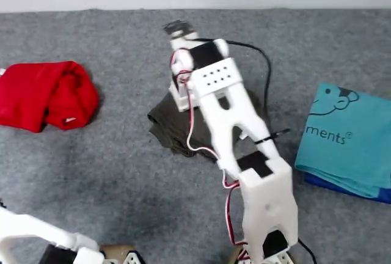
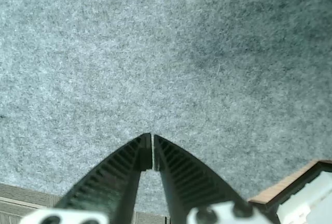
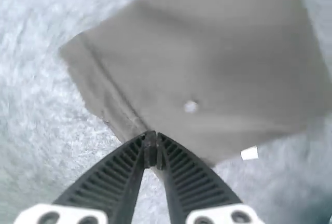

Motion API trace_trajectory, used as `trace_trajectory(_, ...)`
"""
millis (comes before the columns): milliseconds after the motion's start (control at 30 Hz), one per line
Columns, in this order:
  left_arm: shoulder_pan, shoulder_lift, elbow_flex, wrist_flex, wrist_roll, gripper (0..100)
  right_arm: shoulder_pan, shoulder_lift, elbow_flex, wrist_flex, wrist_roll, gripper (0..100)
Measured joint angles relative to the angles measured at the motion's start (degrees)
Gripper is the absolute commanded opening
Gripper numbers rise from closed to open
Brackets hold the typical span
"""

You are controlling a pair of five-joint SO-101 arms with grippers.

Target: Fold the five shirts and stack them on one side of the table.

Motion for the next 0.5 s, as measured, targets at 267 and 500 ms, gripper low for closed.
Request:
trace_trajectory(267, 0.0, 0.0, 0.0, 0.0, 0.0, 2, 0.9, -9.0, 14.0, 0.0, -21.4, 25.1)
trace_trajectory(500, 0.0, 0.0, 0.0, 0.0, 0.0, 2, 1.1, -6.7, 14.4, -5.9, -36.7, 48.2)
